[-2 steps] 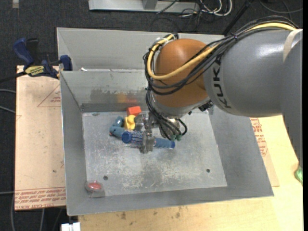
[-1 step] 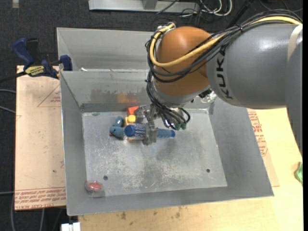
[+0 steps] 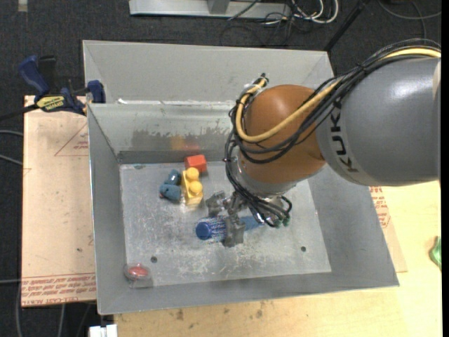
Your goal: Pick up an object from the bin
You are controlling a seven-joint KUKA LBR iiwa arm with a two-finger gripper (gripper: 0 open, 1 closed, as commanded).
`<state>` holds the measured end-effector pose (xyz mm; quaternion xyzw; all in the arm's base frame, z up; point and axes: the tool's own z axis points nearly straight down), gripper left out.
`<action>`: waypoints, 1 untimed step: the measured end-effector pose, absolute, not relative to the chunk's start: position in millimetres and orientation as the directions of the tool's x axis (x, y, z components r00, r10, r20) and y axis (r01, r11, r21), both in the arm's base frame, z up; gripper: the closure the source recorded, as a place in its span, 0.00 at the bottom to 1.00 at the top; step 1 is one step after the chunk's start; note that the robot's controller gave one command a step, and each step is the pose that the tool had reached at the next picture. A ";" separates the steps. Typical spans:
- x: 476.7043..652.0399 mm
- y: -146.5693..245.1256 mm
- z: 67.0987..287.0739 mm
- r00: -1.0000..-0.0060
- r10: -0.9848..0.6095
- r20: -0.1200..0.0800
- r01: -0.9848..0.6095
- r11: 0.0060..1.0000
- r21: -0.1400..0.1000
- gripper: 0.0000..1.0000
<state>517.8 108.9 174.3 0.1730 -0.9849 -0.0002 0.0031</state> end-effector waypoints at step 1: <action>516.3 122.1 303.9 -0.931 -0.366 -0.010 -0.366 0.931 -0.001 1.00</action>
Offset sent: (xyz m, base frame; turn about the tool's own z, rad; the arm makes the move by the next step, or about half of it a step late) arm -0.0032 0.0124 0.1255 -0.0290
